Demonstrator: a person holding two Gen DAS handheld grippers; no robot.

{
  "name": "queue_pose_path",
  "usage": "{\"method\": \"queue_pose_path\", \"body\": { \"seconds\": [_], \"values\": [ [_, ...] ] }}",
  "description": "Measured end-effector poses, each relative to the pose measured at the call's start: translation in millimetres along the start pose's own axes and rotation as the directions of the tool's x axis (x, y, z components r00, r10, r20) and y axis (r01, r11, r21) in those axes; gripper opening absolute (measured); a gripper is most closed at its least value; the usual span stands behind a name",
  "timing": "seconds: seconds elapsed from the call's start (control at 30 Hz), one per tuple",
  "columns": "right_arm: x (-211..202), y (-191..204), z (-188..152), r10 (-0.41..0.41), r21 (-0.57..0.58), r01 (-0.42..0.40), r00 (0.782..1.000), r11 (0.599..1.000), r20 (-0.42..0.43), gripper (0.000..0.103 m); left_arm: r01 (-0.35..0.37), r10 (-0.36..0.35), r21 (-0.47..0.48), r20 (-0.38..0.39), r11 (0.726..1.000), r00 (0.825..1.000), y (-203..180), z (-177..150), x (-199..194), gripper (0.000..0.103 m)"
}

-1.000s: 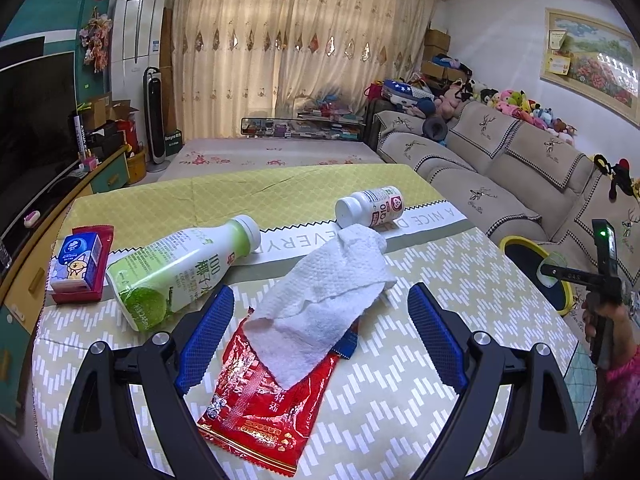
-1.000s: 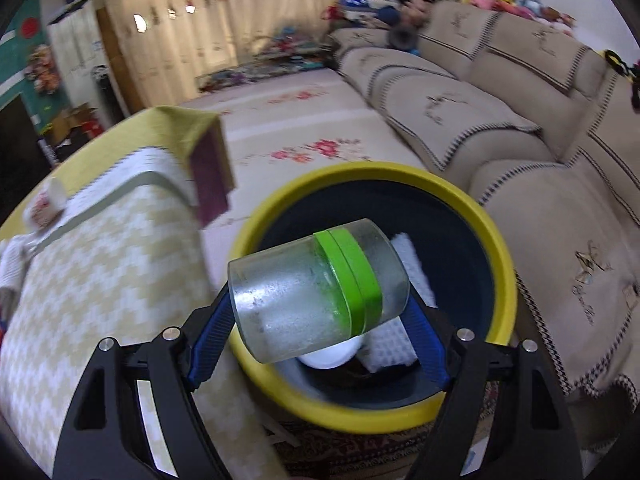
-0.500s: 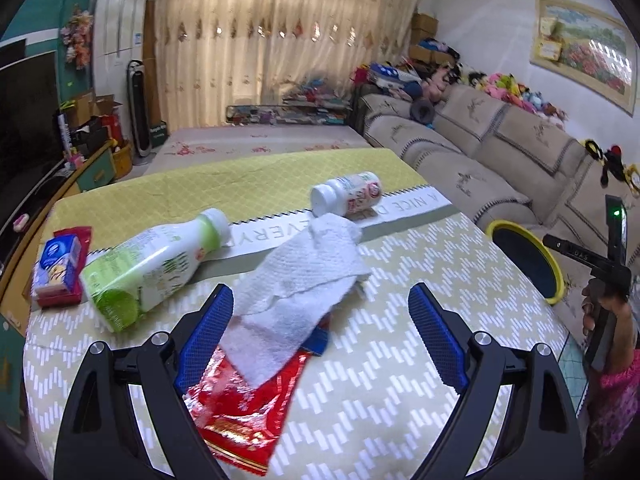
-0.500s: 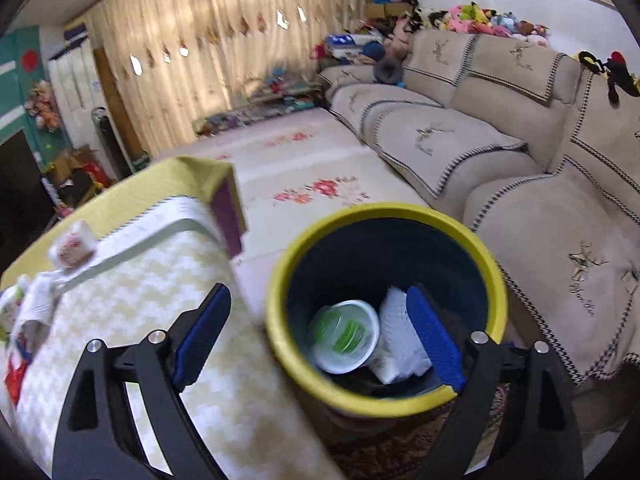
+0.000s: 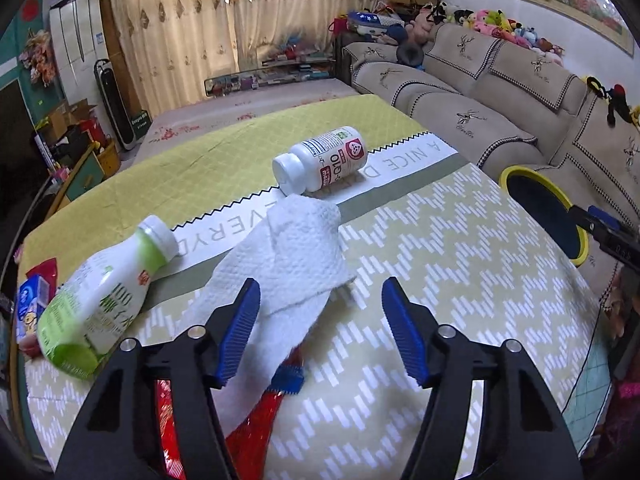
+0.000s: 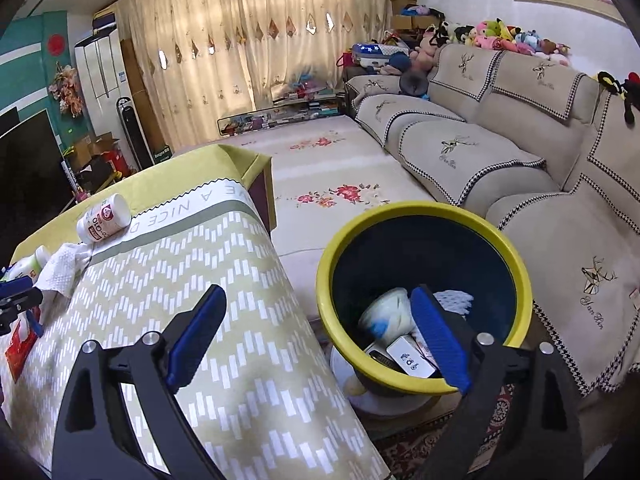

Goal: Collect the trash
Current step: 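Grasp the white tissue with the left gripper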

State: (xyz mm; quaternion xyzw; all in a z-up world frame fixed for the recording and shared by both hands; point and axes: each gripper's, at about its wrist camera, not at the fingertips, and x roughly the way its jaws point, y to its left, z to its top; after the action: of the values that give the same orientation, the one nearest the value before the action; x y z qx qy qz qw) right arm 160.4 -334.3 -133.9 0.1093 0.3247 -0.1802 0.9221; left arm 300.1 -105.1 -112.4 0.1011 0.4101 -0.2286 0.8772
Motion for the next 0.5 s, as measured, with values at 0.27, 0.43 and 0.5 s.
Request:
{"method": "queue_pose_path", "body": {
  "seconds": [0.27, 0.43, 0.5],
  "values": [
    [1.8, -2.0, -0.5, 0.005, 0.011, -0.005, 1.000, 1.000, -0.015, 0.089, -0.016, 0.016, -0.004, -0.045, 1.000, 0.999, 2.2, 14.4, 20.5, 0.035],
    [2.8, -5.3, -1.4, 0.011, 0.024, -0.010, 1.000, 1.000, -0.021, 0.089, -0.043, 0.044, 0.015, -0.069, 0.999, 0.997, 4.5, 18.3, 25.6, 0.013],
    [2.4, -6.0, -1.1, 0.012, 0.026, -0.012, 1.000, 1.000, -0.020, 0.089, -0.049, 0.050, 0.016, -0.069, 0.999, 0.996, 6.0, 19.5, 25.0, 0.009]
  ]
}}
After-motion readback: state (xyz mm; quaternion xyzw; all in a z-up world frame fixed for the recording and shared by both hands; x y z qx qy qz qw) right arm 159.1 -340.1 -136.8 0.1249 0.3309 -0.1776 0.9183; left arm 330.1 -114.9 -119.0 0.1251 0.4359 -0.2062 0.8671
